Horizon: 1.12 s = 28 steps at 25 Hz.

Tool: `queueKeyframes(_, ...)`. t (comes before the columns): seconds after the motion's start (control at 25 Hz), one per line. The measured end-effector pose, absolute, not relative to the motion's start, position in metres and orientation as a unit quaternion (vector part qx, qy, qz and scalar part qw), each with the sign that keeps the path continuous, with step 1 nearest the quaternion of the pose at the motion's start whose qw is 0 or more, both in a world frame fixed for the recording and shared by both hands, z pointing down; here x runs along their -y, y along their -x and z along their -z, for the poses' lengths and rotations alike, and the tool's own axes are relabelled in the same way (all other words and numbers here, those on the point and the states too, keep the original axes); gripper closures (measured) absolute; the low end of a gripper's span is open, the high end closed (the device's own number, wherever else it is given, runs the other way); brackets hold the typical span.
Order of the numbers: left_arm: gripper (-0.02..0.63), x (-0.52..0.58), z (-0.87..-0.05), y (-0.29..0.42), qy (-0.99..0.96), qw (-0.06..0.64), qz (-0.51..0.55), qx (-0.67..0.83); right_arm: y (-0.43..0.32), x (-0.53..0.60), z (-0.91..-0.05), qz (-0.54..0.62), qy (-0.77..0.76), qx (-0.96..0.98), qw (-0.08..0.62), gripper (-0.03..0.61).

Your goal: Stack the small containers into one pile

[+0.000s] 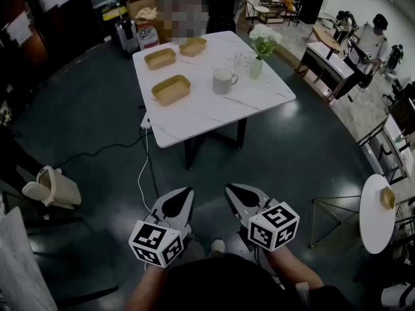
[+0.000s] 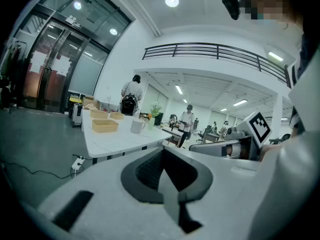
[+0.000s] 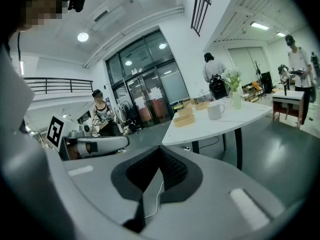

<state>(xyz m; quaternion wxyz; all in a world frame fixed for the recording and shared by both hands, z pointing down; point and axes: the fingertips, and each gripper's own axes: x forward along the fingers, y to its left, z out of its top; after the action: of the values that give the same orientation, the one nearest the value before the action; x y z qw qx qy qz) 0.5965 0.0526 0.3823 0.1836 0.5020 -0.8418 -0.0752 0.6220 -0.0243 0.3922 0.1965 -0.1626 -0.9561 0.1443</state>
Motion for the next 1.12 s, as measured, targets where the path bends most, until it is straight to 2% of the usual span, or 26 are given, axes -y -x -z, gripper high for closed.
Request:
queueKeyframes(0.4,0.621,-0.071,-0.389,-0.574,-0.488,0.21,0.086,0.843,-0.597,0.011,-0.394,-0.156,0.164,0.953,0.202,0.581)
queueKeyframes(1.12,0.62,-0.118,-0.395,-0.475,-0.486,0.211,0.058,0.846,-0.488,-0.053,-0.395,-0.149,0.187,0.947,0.216,0.581)
